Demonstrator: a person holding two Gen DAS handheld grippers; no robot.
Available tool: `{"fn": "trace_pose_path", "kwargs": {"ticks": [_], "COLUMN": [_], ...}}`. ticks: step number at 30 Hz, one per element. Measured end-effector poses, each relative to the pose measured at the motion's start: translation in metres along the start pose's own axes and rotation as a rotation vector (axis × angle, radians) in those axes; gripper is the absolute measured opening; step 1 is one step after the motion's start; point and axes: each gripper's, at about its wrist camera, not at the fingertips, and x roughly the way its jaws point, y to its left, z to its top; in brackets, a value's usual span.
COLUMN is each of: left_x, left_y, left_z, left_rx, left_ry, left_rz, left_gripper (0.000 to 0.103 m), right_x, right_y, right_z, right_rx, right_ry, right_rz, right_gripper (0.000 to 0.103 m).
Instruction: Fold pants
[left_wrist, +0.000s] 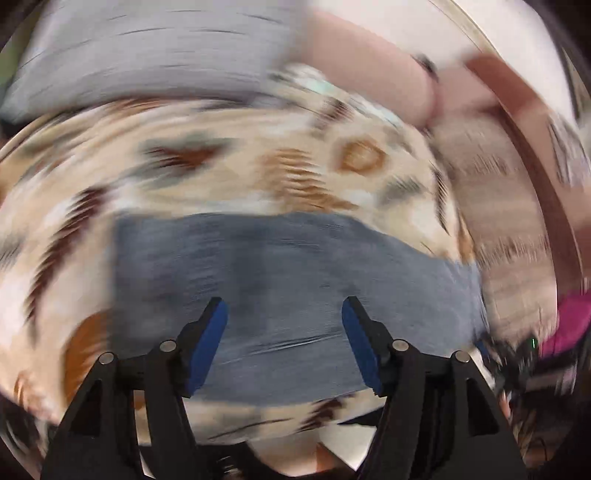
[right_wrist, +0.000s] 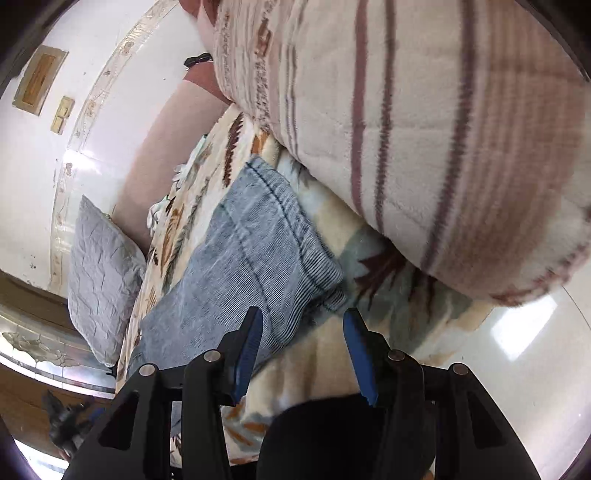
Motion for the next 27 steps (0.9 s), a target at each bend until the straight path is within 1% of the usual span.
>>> {"fn": "trace_pose_path", "kwargs": {"ticks": [2, 3, 4, 5, 8, 10, 12, 14, 16, 18, 21, 24, 25, 26, 27], "left_x": [0.025, 0.047, 0.064, 0.076, 0.131, 0.162, 0.192, 0.214, 0.236, 0.254, 0.274, 0.286, 0.288, 0.291, 0.292], "left_y": [-0.048, -0.086, -0.115, -0.139, -0.227, -0.275, -0.322, -0.353, -0.375, -0.387, -0.395, -0.403, -0.405, -0.407, -0.409], "left_z": [0.015, 0.024, 0.029, 0.03, 0.04, 0.043, 0.045, 0.048, 0.052, 0.055, 0.053, 0.045, 0.042, 0.038, 0.034], "left_rx": [0.1, 0.175, 0.231, 0.273, 0.417, 0.487, 0.562, 0.603, 0.622, 0.638, 0.666, 0.716, 0.729, 0.746, 0.763], "left_ry": [0.051, 0.091, 0.122, 0.146, 0.241, 0.289, 0.314, 0.336, 0.363, 0.408, 0.485, 0.544, 0.557, 0.571, 0.569], "left_rz": [-0.014, -0.019, -0.022, -0.025, -0.054, -0.069, -0.071, -0.077, -0.079, -0.088, -0.092, -0.136, -0.147, -0.157, -0.158], "left_gripper": [0.065, 0.065, 0.065, 0.065, 0.065, 0.065, 0.065, 0.065, 0.065, 0.065, 0.065, 0.066, 0.067, 0.071, 0.073], "right_x": [0.008, 0.011, 0.015, 0.015, 0.014, 0.014, 0.013, 0.013, 0.012, 0.012, 0.009, 0.008, 0.007, 0.007, 0.007], "right_y": [-0.002, -0.004, -0.004, -0.004, -0.003, -0.004, -0.004, -0.006, -0.009, -0.01, -0.015, -0.019, -0.021, -0.022, -0.022], "right_z": [0.0, -0.001, -0.002, -0.003, -0.005, -0.006, -0.008, -0.01, -0.009, -0.01, -0.011, -0.013, -0.013, -0.013, -0.013], "right_rx": [0.025, 0.031, 0.033, 0.024, -0.015, -0.028, -0.042, -0.047, -0.046, -0.048, -0.052, -0.038, -0.029, -0.023, -0.022], "right_ry": [0.005, 0.008, 0.003, -0.013, -0.039, -0.046, -0.054, -0.06, -0.063, -0.065, -0.071, -0.081, -0.085, -0.09, -0.091], "right_rz": [0.025, 0.04, 0.049, 0.056, 0.062, 0.072, 0.078, 0.086, 0.094, 0.101, 0.107, 0.117, 0.123, 0.127, 0.13], "right_gripper": [0.051, 0.051, 0.051, 0.051, 0.051, 0.051, 0.051, 0.051, 0.051, 0.051, 0.051, 0.051, 0.051, 0.051, 0.053]}}
